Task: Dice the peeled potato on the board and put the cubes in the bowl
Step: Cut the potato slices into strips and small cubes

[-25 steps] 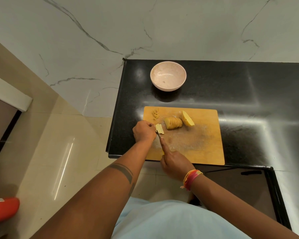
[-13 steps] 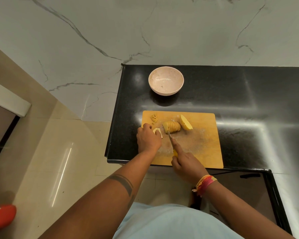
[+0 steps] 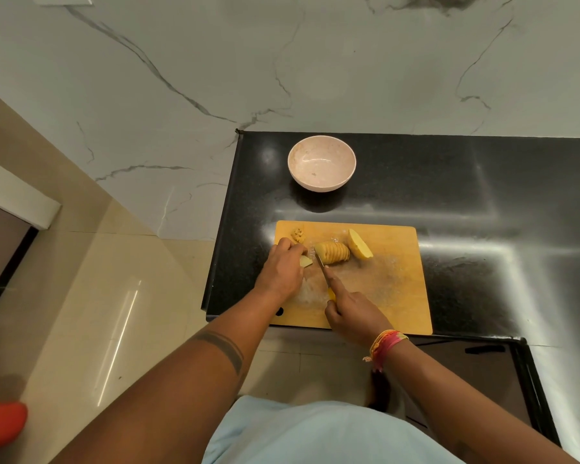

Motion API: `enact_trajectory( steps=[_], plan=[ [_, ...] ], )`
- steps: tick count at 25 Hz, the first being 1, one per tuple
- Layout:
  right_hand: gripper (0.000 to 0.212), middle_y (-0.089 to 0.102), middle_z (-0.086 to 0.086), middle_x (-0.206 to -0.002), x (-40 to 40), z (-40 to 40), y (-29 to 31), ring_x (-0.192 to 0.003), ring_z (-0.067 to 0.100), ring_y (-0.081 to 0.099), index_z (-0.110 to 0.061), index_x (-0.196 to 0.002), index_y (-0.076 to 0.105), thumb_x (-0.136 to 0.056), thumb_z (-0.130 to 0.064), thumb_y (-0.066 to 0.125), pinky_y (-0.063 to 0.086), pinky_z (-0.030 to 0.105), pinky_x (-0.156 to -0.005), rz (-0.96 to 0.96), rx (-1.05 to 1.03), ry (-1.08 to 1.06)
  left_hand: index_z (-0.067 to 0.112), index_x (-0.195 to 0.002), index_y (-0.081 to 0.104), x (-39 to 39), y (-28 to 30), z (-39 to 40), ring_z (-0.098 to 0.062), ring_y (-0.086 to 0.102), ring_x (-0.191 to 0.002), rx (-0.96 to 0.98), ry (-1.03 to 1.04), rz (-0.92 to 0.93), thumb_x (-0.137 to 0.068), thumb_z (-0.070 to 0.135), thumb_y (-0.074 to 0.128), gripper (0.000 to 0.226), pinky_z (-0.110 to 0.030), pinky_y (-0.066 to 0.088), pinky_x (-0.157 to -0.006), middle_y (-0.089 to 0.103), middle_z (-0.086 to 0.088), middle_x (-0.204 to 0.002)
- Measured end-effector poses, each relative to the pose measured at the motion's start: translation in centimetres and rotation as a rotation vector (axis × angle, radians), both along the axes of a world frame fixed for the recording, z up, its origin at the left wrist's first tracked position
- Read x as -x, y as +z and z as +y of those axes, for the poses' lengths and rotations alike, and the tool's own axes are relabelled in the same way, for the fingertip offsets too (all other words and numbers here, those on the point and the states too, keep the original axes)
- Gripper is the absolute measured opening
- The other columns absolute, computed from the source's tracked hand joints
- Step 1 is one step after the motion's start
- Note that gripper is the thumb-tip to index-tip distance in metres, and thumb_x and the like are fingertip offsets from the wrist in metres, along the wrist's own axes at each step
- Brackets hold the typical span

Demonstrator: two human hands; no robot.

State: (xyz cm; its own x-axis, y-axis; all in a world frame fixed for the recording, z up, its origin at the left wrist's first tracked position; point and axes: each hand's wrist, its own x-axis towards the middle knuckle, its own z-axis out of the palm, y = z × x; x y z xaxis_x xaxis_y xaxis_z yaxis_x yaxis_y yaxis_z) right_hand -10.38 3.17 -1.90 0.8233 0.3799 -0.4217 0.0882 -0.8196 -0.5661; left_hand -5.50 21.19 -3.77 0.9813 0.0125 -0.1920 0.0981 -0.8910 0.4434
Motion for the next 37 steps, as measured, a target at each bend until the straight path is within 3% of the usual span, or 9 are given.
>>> enact_trajectory(
  steps=[4, 13, 19, 25, 29, 37],
  plan=[
    [0.077, 0.055, -0.002, -0.068, 0.2, 0.3, -0.3, -0.058, 0.016, 0.054, -0.032, -0.162, -0.007, -0.102, -0.023, 0.041, 0.037, 0.030, -0.051, -0.030, -0.005, 0.015, 0.020, -0.149, 0.046, 0.9, -0.3, 0.6, -0.015, 0.042, -0.129, 0.035, 0.052, -0.038, -0.097, 0.022, 0.066, 0.055, -0.030, 0.039, -0.110, 0.043, 0.002, -0.138],
    [0.080, 0.058, -0.001, -0.067, 1.1, 1.3, -1.3, -0.056, 0.017, 0.056, -0.033, -0.161, -0.011, -0.101, -0.023, 0.040, 0.046, 0.036, -0.054, -0.043, -0.043, -0.018, 0.020, -0.150, 0.047, 0.8, -0.4, 0.6, -0.013, 0.043, -0.126, 0.041, 0.053, -0.032, -0.100, 0.021, 0.061, 0.051, -0.028, 0.039, -0.109, 0.043, 0.003, -0.135],
    [0.078, 0.053, -0.006, -0.064, 1.0, 2.1, -0.5, -0.052, 0.011, 0.050, -0.030, -0.162, -0.009, -0.102, -0.021, 0.040, 0.029, 0.023, -0.046, -0.073, -0.021, -0.038, 0.021, -0.147, 0.050, 0.8, -0.4, 0.4, -0.016, 0.045, -0.125, 0.029, 0.048, -0.041, -0.101, 0.022, 0.060, 0.048, -0.032, 0.044, -0.108, 0.047, 0.003, -0.135],
    [0.077, 0.057, 0.002, -0.069, 0.1, 3.2, -0.5, -0.058, 0.019, 0.056, -0.029, -0.163, -0.005, -0.100, -0.024, 0.040, 0.046, 0.037, -0.054, -0.059, -0.008, -0.031, 0.016, -0.143, 0.055, 0.9, -0.2, 0.2, -0.017, 0.046, -0.123, 0.002, 0.035, -0.046, -0.101, 0.020, 0.059, 0.043, -0.034, 0.047, -0.105, 0.050, 0.001, -0.133],
    [0.075, 0.052, -0.001, -0.067, -0.6, 3.9, -0.4, -0.058, 0.016, 0.053, -0.026, -0.163, -0.003, -0.101, -0.023, 0.039, 0.034, 0.032, -0.050, -0.051, 0.011, -0.023, 0.015, -0.143, 0.056, 0.8, -0.1, 0.3, -0.018, 0.047, -0.123, 0.008, 0.036, -0.030, -0.101, 0.020, 0.059, 0.043, -0.035, 0.048, -0.105, 0.050, 0.001, -0.134],
    [0.076, 0.058, 0.004, -0.071, 0.5, 3.7, -1.3, -0.057, 0.018, 0.055, -0.027, -0.163, -0.005, -0.101, -0.025, 0.039, 0.036, 0.031, -0.049, -0.059, 0.052, -0.016, 0.017, -0.138, 0.061, 0.5, 0.1, 0.2, -0.018, 0.049, -0.120, -0.005, 0.042, -0.039, -0.101, 0.021, 0.060, 0.038, -0.033, 0.049, -0.102, 0.051, 0.001, -0.129]
  ],
)
